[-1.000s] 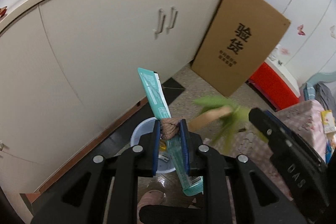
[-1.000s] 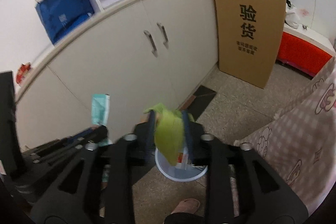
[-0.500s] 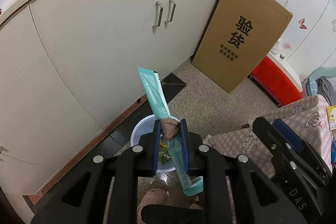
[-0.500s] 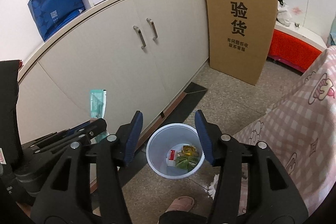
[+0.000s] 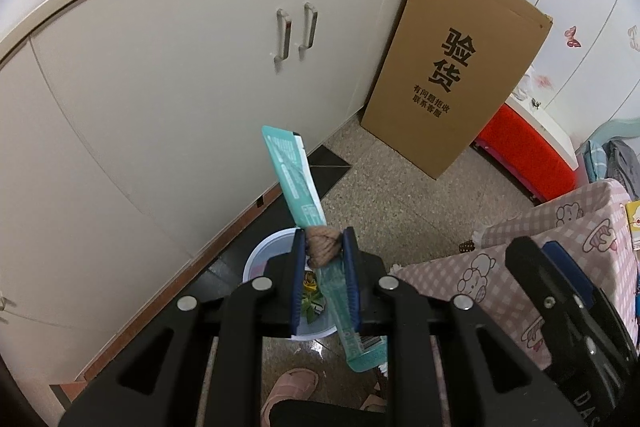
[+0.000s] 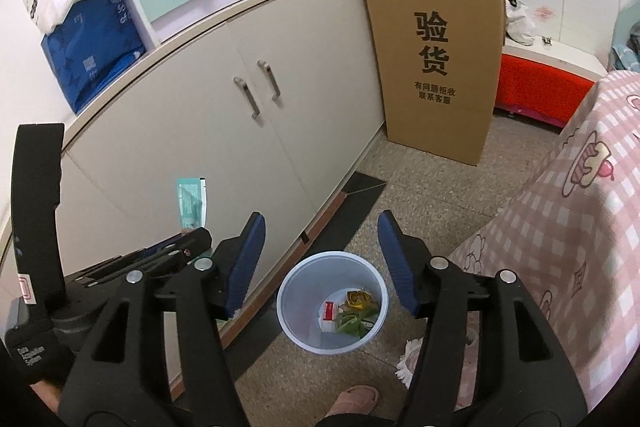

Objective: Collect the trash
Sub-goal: 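Open the left gripper to drop the teal tube into the wastebasket, then move both open grippers back over the cluttered table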

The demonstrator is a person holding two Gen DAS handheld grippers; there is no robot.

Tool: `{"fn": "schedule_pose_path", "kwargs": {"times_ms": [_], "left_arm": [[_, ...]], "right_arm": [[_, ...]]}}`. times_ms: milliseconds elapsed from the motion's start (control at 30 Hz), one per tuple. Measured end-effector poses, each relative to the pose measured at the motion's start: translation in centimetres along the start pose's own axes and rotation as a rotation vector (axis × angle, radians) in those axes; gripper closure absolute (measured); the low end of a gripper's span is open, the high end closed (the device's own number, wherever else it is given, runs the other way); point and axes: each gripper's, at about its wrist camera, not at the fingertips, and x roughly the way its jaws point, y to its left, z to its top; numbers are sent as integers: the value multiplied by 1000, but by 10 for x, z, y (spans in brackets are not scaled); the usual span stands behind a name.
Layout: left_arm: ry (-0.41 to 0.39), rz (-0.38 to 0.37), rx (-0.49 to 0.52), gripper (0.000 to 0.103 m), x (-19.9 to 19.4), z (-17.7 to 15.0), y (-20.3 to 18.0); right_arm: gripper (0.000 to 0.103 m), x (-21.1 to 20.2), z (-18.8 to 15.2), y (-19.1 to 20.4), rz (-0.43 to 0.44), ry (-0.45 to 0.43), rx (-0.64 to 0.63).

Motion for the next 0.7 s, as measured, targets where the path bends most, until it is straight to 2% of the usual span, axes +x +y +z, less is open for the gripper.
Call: {"fn": "schedule_pose_path", "kwargs": {"times_ms": [100,133,167,233,400,700], "left_arm": [[-7,12,-4,82,3,4,-3],[-10,14,-15,78,4,5,-3],[-5,28,-23,65,6,6,-2],[5,52,-26,49,10,5,-3],[21,48,-40,47,6,-1,-2],[-21,17,-21,43,-31,-14,-12]], "right_arm": [[44,1,0,-4,-2,-2,12],[44,1,0,-5,-2,-1,14],[44,3,0,-5,-5,0,16],[44,3,-1,-8,-2,8,25],[43,-2,-3,-14,-7,15,31],[42,-33,-6,-21,-8,-18,58]]}}
